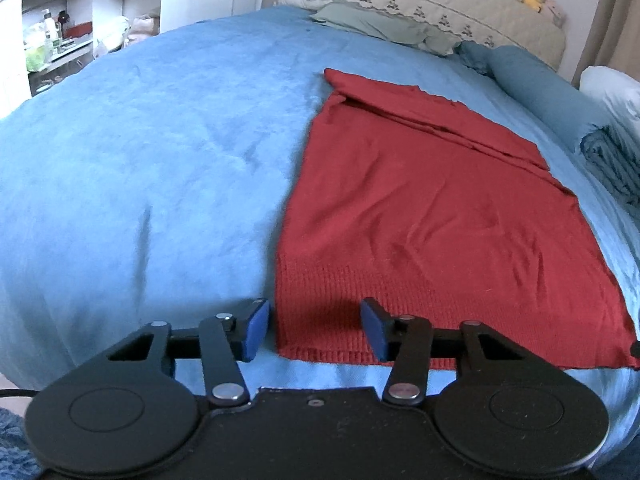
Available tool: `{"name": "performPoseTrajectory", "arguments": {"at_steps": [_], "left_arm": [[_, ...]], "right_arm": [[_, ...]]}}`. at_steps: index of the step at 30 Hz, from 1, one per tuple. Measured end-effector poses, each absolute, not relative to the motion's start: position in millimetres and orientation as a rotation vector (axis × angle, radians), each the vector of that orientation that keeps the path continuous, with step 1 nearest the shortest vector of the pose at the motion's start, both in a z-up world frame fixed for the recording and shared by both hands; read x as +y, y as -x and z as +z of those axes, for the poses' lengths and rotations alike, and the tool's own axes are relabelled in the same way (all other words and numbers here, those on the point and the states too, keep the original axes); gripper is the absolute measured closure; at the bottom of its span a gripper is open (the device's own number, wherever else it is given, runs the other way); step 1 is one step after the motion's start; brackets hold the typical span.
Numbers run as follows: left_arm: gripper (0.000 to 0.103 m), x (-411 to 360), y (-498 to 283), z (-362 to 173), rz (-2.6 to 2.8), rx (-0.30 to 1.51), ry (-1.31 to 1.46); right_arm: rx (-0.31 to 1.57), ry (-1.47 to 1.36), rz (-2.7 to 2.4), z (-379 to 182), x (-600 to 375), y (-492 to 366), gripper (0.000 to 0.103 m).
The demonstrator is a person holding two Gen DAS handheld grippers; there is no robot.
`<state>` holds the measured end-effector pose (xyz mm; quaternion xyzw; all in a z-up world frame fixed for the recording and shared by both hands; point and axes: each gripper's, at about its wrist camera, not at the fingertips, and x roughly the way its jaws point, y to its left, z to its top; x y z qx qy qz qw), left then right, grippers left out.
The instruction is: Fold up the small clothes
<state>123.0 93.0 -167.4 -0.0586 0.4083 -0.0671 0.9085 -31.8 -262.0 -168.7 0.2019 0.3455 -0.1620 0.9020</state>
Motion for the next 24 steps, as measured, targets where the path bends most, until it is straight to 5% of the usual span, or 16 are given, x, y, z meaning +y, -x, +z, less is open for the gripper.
{"name": "performPoseTrajectory", "arguments": {"at_steps": [9, 14, 17, 24], "left_arm": [[0.066, 98.1, -123.8, -170.3, -0.123, 0.867, 0.138], [0.098, 97.0, -124.3, -169.7, -0.114, 0.892, 0.137], [0.099, 97.2, -123.1, -165.7, -0.118, 0.893, 0.134], [0.099, 103.2, -117.0, -133.1, -0.151, 0.839, 0.181]], "right_arm": [[0.726, -0.439, -0.321, -173.6, -258.6, 28.7, 0.038], [0.734, -0.454, -0.309, -175.4, -258.6, 27.4, 0.062], [0.737, -0.477, -0.289, -175.0, -258.2, 25.9, 0.079], [0.675, -0.551, -0.253, -151.8, -265.8, 28.5, 0.082]]}}
